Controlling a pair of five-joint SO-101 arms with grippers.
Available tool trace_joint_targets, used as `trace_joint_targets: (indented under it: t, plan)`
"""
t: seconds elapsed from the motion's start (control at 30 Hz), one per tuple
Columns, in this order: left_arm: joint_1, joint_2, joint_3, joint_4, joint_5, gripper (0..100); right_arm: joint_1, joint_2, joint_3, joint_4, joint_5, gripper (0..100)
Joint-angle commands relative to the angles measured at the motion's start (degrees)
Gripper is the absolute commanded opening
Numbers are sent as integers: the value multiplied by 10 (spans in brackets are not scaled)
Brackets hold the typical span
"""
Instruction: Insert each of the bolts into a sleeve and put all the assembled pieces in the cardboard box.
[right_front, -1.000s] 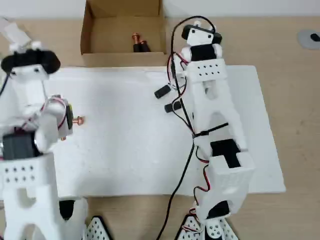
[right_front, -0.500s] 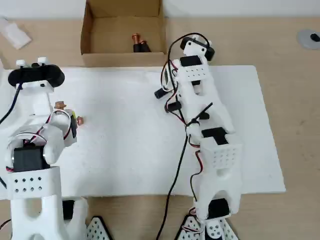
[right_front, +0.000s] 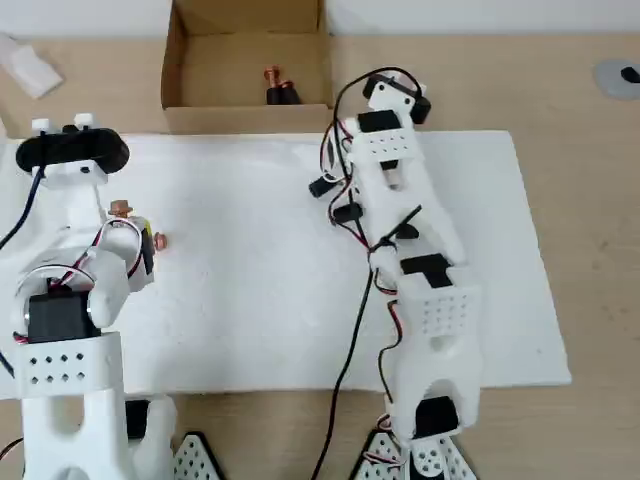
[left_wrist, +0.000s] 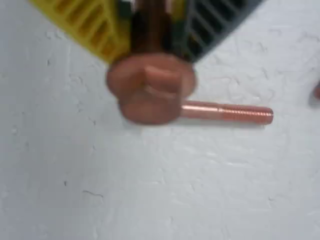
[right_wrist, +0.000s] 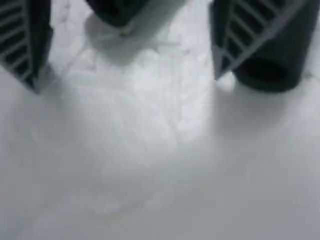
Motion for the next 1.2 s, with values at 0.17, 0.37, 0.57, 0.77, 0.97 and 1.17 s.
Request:
trace_joint_targets:
  t: [0.17, 0.37, 0.57, 0.77, 0.97, 1.17]
  plan:
    - [11, -13, -2, -11, -2, 8, -73, 0, -50, 80, -55, 253]
    - [11, -13, -2, -10, -2, 8, -74, 5, -49, 104, -65, 253]
    - [11, -12, -1, -11, -2, 9, -54, 29, -56, 99, -74, 253]
    - [11, -12, 8, -15, -2, 9, -41, 41, -56, 84, -74, 253]
    - [11, -12, 26, -14, -2, 9, -44, 39, -103, 75, -74, 253]
    - [11, -12, 24, -13, -3, 9, -44, 40, -197, 92, -74, 253]
